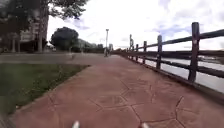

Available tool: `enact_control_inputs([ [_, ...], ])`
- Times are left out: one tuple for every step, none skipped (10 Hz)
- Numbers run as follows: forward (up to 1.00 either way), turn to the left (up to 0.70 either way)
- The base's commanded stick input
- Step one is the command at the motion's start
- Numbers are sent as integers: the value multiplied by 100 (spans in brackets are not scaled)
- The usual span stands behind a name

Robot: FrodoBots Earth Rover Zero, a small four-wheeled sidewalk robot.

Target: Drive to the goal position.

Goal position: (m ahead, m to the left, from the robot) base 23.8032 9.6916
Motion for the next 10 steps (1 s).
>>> enact_control_inputs([
  [70, 0],
  [70, 0],
  [70, 0],
  [70, 0],
  [70, 0],
  [70, 0],
  [70, 0],
  [70, 0],
  [70, 0],
  [70, 0],
])
